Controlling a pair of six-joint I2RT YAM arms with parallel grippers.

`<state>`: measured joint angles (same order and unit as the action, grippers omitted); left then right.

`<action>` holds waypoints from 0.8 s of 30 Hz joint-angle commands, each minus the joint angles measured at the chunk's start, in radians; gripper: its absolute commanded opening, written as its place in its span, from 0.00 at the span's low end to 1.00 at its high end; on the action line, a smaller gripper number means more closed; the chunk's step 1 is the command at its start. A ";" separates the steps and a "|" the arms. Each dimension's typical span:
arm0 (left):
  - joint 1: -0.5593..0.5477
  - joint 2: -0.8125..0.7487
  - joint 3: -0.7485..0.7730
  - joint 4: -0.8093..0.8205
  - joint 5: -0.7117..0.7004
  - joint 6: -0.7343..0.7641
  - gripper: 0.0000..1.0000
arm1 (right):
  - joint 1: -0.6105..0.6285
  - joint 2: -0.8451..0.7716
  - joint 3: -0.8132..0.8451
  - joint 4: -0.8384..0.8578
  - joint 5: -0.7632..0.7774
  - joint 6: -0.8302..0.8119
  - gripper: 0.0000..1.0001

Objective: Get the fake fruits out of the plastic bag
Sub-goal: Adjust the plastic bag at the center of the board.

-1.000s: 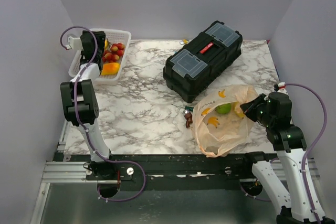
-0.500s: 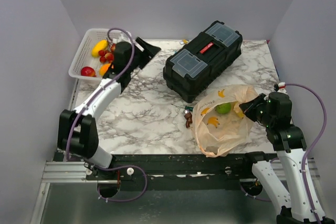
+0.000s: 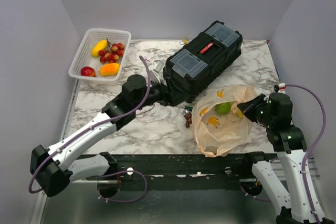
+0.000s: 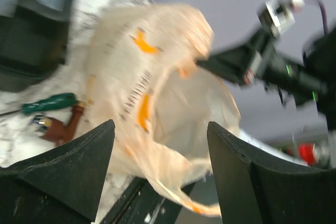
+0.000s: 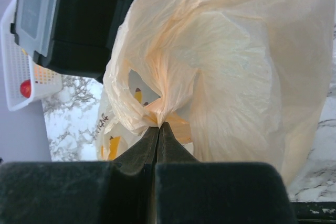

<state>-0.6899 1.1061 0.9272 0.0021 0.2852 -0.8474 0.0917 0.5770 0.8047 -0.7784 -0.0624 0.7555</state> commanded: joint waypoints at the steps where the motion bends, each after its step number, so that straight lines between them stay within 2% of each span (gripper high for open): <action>1: -0.181 -0.040 0.027 -0.077 0.066 0.257 0.70 | 0.005 0.025 0.082 0.017 -0.057 0.018 0.01; 6: -0.336 0.003 0.021 -0.017 0.044 0.379 0.70 | 0.004 0.007 0.104 0.011 -0.078 0.052 0.01; 10: -0.436 0.140 0.097 -0.043 -0.013 0.429 0.70 | 0.004 -0.034 0.091 0.013 -0.087 0.084 0.01; 16: -0.511 0.342 0.237 -0.111 -0.065 0.534 0.68 | 0.005 -0.073 0.097 -0.032 -0.083 0.093 0.01; 22: -0.568 0.465 0.236 -0.058 -0.060 0.506 0.67 | 0.004 -0.126 0.091 -0.033 -0.021 0.095 0.01; 24: -0.571 0.515 0.232 -0.089 -0.049 0.506 0.67 | 0.004 -0.144 0.084 -0.027 -0.011 0.102 0.01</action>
<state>-1.2419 1.5463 1.1614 -0.0738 0.2428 -0.3584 0.0921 0.4683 0.8848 -0.8017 -0.1158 0.8417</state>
